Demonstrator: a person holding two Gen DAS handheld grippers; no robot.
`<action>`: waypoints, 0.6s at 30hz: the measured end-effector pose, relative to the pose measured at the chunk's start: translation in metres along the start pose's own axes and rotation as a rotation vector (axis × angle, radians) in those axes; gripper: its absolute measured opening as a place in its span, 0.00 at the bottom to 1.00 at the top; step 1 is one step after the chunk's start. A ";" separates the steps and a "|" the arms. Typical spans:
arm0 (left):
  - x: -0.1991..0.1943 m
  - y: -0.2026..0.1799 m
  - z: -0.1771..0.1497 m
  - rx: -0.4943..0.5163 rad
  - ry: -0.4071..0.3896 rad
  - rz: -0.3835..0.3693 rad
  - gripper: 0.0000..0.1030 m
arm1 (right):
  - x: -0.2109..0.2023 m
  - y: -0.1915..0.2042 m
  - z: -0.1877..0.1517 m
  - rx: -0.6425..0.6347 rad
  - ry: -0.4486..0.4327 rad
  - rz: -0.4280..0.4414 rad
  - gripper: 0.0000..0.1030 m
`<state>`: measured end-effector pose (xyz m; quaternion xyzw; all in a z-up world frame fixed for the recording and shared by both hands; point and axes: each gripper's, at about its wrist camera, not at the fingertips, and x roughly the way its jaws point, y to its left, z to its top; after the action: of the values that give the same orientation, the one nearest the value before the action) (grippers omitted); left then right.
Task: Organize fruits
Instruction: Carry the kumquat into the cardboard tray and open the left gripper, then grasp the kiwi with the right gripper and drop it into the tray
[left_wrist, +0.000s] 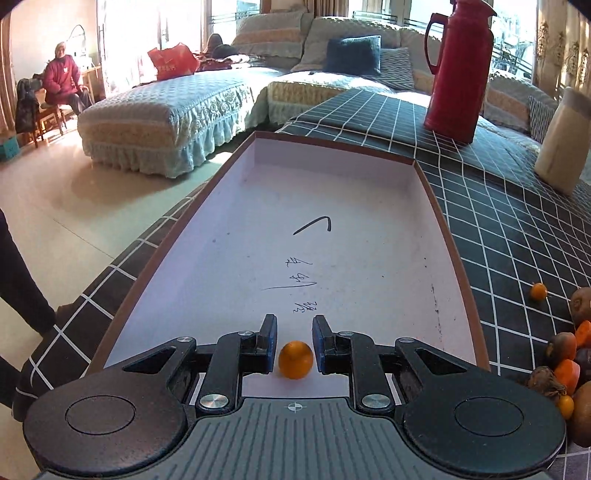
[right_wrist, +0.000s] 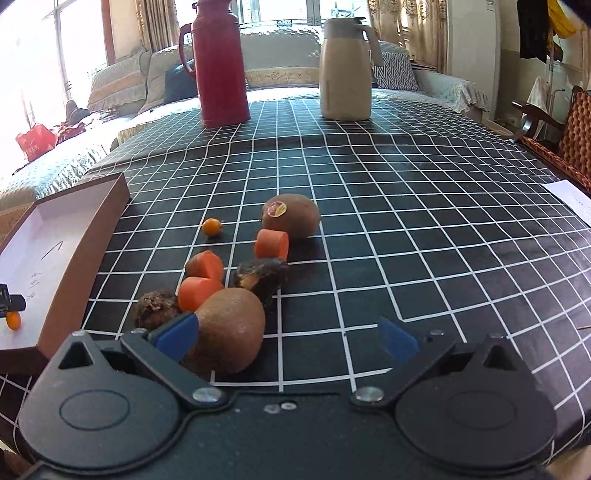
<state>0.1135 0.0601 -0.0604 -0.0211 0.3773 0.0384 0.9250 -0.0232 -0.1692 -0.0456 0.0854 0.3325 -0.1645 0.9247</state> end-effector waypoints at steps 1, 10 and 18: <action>-0.002 0.001 0.000 0.001 -0.008 -0.001 0.25 | 0.002 0.001 0.000 0.004 0.004 0.009 1.00; -0.047 0.015 -0.004 0.017 -0.167 0.003 0.73 | 0.017 0.002 -0.002 0.043 0.056 0.101 0.83; -0.062 0.047 -0.013 -0.064 -0.182 0.004 0.77 | 0.019 0.011 -0.007 0.022 0.084 0.181 0.49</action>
<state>0.0565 0.1023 -0.0265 -0.0461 0.2905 0.0540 0.9542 -0.0096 -0.1618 -0.0624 0.1323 0.3601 -0.0803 0.9200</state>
